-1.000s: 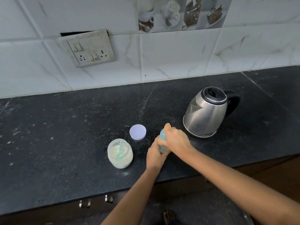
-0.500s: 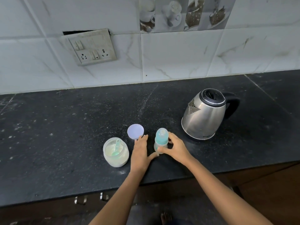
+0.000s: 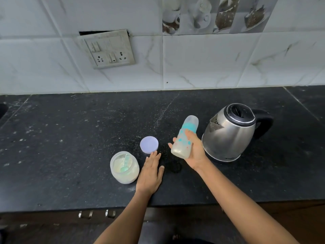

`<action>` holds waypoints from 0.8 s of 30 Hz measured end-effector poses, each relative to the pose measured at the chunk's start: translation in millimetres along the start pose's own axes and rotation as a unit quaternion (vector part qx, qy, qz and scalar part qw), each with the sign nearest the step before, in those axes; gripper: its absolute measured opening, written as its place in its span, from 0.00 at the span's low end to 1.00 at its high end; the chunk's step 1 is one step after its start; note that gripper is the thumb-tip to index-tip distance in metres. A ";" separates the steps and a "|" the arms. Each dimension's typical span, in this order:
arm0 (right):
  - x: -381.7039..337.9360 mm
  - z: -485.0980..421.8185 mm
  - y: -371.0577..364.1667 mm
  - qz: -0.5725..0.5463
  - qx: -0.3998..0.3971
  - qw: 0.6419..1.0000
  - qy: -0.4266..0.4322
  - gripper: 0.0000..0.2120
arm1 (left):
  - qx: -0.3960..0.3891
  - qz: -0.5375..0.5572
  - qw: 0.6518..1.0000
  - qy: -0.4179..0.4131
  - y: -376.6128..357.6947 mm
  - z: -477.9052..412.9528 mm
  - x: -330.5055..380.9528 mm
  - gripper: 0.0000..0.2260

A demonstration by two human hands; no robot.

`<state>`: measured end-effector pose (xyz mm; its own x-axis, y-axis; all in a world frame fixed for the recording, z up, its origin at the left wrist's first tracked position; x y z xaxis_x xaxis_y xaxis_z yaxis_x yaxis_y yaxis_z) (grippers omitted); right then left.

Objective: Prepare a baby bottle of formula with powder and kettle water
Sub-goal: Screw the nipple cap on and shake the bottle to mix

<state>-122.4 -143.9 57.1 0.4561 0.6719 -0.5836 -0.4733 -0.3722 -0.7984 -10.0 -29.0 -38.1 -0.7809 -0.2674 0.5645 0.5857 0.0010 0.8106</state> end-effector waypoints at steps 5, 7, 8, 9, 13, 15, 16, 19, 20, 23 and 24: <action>-8.4 -8.6 -2.5 -0.083 -0.054 0.995 -0.029 0.20 | -0.002 0.001 1.000 0.012 -1.3 -0.6 -3.4 0.21; -12.1 -9.6 0.4 -0.077 -0.060 0.994 -0.039 0.17 | 0.000 0.008 1.000 0.013 -2.1 -0.8 -4.7 0.21; -14.1 -10.1 1.1 -0.068 -0.064 0.995 -0.042 0.16 | 0.002 0.013 1.000 0.015 -1.8 -0.6 -4.7 0.21; -16.5 -10.2 1.0 -0.052 -0.069 0.995 -0.045 0.17 | 0.005 0.017 1.000 0.017 -1.4 -0.4 -4.7 0.21; -21.7 -14.9 -6.9 -0.018 -0.008 0.999 -0.036 0.16 | 0.004 0.022 1.000 0.016 0.7 0.5 -3.1 0.21; -21.5 -17.6 -9.5 -0.085 0.060 0.995 0.000 0.18 | 0.001 0.027 0.999 0.020 1.6 0.9 -2.5 0.21; -20.4 -16.3 -14.1 -0.109 0.069 0.992 0.004 0.20 | 0.000 0.028 0.999 0.021 2.6 1.3 -1.8 0.22; -13.2 -7.4 -31.9 -0.090 -0.016 0.996 -0.020 0.22 | -0.007 0.028 0.999 0.016 3.3 2.0 -1.5 0.22; -11.2 -4.7 -36.0 -0.068 -0.027 0.997 -0.023 0.21 | -0.006 0.026 1.000 0.014 3.2 2.0 -1.6 0.22; -11.8 -9.2 -40.5 -0.108 0.008 0.994 0.025 0.14 | -0.001 0.022 1.000 0.012 1.8 0.8 -3.4 0.21; -12.2 -12.0 -38.2 -0.156 0.020 0.987 0.045 0.13 | -0.001 0.021 1.000 0.011 1.3 0.6 -4.1 0.21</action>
<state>-100.8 -145.6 93.0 0.6475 0.6901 -0.3233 -0.3283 -0.1303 -0.9356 -6.2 -27.3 -39.2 -0.7502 -0.2878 0.5952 0.6189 0.0110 0.7854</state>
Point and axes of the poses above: each hand's wrist, its own z-axis away from the middle knuckle, its own y-axis out of the back of the hand, x = y × z, the point moved 4 cm from there along -z, towards the middle knuckle, and after that the axes turned 15 degrees about -x, right-handed, at the moved point
